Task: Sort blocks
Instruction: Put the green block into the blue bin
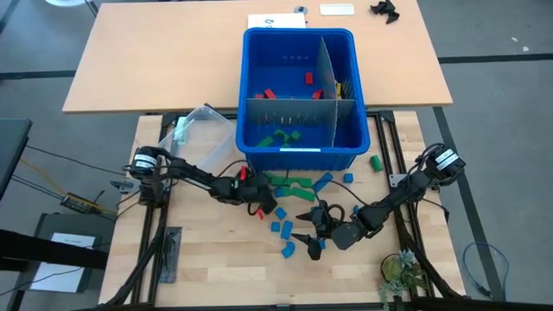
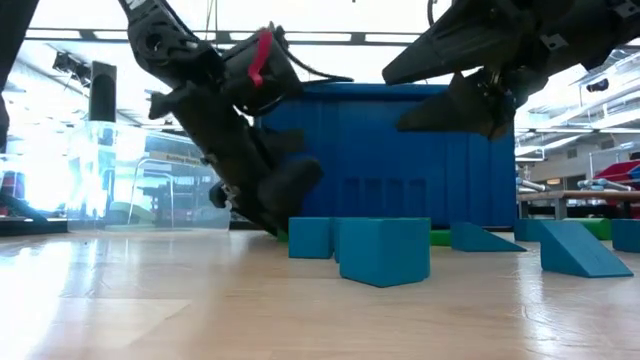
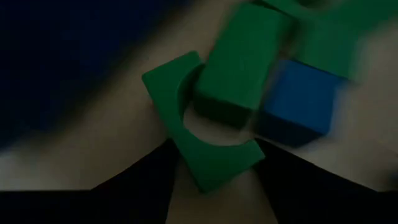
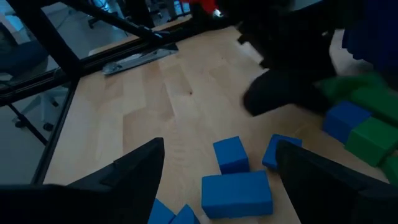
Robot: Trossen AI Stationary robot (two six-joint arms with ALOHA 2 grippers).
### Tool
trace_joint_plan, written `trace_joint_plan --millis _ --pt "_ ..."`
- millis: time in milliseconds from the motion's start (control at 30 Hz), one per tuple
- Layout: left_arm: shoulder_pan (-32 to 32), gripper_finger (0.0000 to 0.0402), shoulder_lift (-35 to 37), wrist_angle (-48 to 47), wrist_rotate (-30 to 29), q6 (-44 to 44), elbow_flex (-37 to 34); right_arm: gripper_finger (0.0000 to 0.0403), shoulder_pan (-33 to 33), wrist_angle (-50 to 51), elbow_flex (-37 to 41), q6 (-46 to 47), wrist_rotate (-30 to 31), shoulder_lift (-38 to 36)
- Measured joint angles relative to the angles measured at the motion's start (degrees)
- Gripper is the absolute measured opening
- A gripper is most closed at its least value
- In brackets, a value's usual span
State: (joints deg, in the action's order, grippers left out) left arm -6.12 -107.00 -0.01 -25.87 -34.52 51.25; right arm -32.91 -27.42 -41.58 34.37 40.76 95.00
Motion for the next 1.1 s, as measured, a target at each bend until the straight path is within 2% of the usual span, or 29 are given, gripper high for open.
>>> trace_joint_plan --millis 167,300,533,633,800,900,1100 --pt "-3.8 0.0214 3.7 -9.8 6.6 1.7 3.7 0.0306 0.0 -0.2 0.0 -0.1 0.1 0.0" --pt "-5.0 0.0213 6.6 -16.3 4.7 2.8 6.5 0.0306 0.1 -0.4 0.0 -0.4 0.2 0.3" --pt "-4.5 0.0214 6.4 -12.7 4.0 12.4 7.0 0.0306 0.1 0.0 0.0 -0.1 0.0 0.3" --pt "-2.4 0.0216 6.2 -12.9 2.8 10.4 6.8 0.0306 -0.4 0.2 0.0 0.5 0.2 0.3" --pt "-0.4 0.0227 6.1 -8.0 1.3 9.7 4.2 0.0306 -0.6 0.3 0.0 0.6 0.4 0.3" --pt "1.7 0.0227 5.0 -6.6 5.3 9.0 3.3 0.0306 -0.5 1.3 0.0 1.5 0.6 0.3" --pt "2.3 0.0184 1.5 -5.6 7.6 8.6 3.6 0.0306 -0.6 1.5 0.0 1.6 1.2 0.3"
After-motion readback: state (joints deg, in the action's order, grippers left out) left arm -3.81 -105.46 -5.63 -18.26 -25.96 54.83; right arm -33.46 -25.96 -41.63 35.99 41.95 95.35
